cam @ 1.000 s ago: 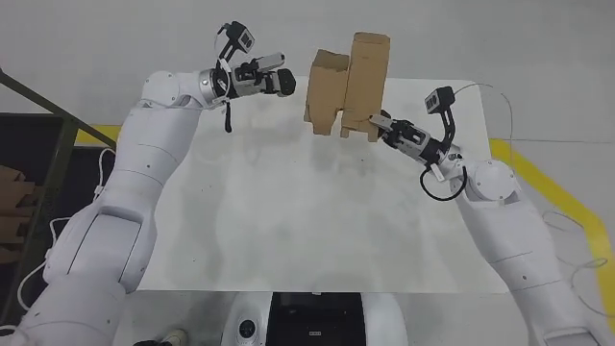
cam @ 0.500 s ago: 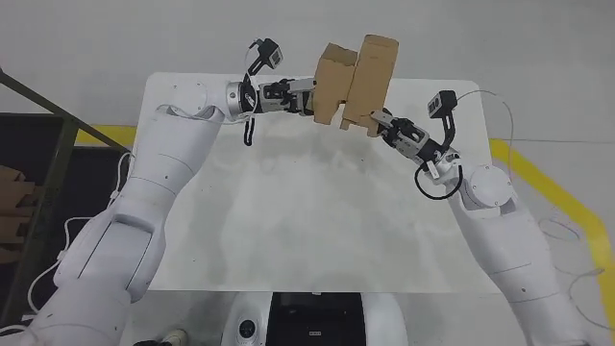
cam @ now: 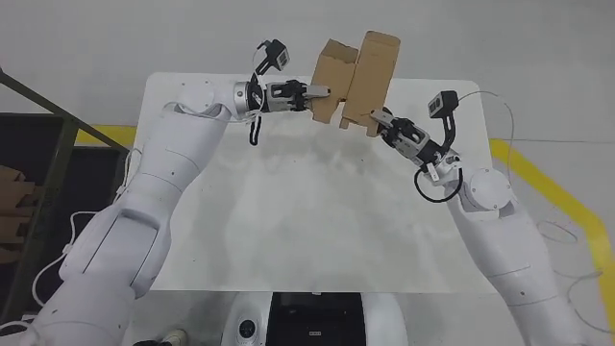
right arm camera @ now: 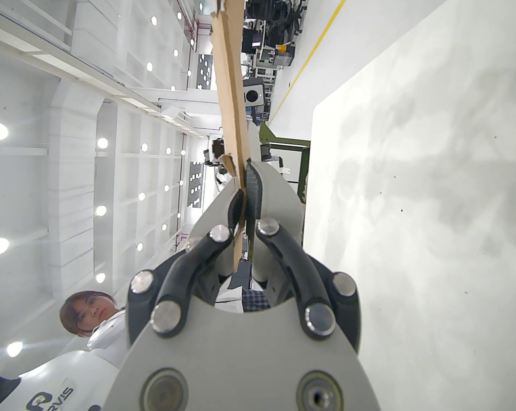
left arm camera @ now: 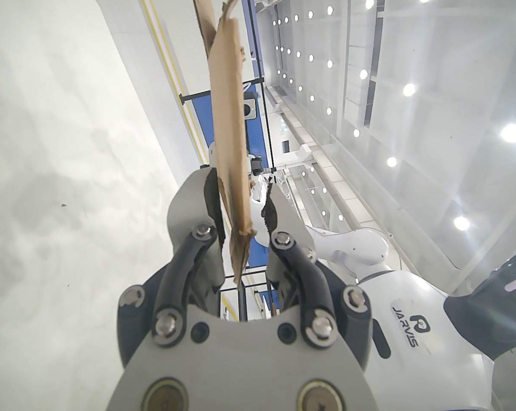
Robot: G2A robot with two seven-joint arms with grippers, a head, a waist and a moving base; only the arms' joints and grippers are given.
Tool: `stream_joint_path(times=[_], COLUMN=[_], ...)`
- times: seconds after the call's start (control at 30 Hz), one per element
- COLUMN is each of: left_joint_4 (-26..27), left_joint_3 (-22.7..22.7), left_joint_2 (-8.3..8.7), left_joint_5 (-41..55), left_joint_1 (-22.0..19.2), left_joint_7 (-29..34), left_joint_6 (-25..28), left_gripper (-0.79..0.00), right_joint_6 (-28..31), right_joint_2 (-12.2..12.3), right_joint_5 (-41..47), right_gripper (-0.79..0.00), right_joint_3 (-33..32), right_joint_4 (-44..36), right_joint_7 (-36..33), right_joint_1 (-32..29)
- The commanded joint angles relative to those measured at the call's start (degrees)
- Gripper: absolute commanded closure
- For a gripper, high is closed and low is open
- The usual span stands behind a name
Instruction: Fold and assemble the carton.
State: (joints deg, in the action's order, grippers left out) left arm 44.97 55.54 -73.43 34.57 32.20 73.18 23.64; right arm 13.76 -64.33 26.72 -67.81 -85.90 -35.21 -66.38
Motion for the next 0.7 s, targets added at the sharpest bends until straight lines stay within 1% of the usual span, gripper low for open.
stream_joint_path(times=[0.0, 0.03, 0.07, 0.1, 0.13, 0.27, 0.33, 0.4, 0.47, 0.6, 0.67], left_joint_4=[-0.35, -0.53, -0.67, -0.76, -0.84, -1.31, -1.72, -2.33, -2.68, -1.29, -0.14], left_joint_3=[0.10, 0.12, 0.17, 0.26, 0.40, 1.27, 1.90, 2.94, 3.63, 3.69, 2.85], left_joint_2=[-0.09, -0.13, -0.17, -0.18, -0.19, 0.06, 0.37, 0.86, 1.41, 2.85, 3.53], left_joint_5=[0.35, 0.47, 0.59, 0.79, 1.03, 1.40, 1.58, 1.93, 1.85, -3.75, -4.92], left_joint_1=[-0.16, -0.26, -0.37, -0.48, -0.56, -0.94, -1.28, -1.69, -2.15, -2.98, -2.71], left_joint_7=[0.10, 0.26, 0.47, 0.75, 1.04, 2.73, 4.77, 7.63, 11.47, 14.82, 14.82], left_joint_6=[0.02, -0.06, -0.18, -0.21, -0.30, -0.70, -1.61, -2.22, -4.01, -7.35, -7.36], left_gripper=[0.000, 0.000, 0.000, 0.000, 0.000, 0.000, 0.000, 0.000, 0.000, 0.000, 0.000], right_joint_6=[0.41, 0.65, 0.85, 1.03, 1.23, 2.40, 2.67, 2.84, 3.10, 3.42, 3.19], right_joint_2=[-0.01, -0.01, -0.01, -0.02, -0.01, 0.11, 0.19, 0.27, 0.37, 0.37, 0.37], right_joint_5=[-0.38, -0.68, -0.74, -0.61, -0.59, -0.66, -0.59, -0.55, -1.12, -1.07, -1.47], right_gripper=[0.000, 0.000, -0.175, -0.372, -0.785, -0.785, -0.785, -0.785, -0.785, -0.785, -0.785], right_joint_3=[-0.17, -0.24, -0.31, -0.46, -0.73, -2.12, -2.93, -3.59, -4.10, -4.46, -4.17], right_joint_4=[-0.20, -0.41, -0.49, -0.51, -0.49, 0.07, 1.08, 2.15, 3.22, 5.49, 6.38], right_joint_7=[-0.11, -0.46, -0.91, -1.25, -1.42, -2.38, -2.92, -4.00, -5.26, -7.22, -9.11], right_joint_1=[-0.09, -0.07, -0.07, -0.05, 0.01, 0.31, 0.61, 1.14, 1.80, 3.19, 4.02])
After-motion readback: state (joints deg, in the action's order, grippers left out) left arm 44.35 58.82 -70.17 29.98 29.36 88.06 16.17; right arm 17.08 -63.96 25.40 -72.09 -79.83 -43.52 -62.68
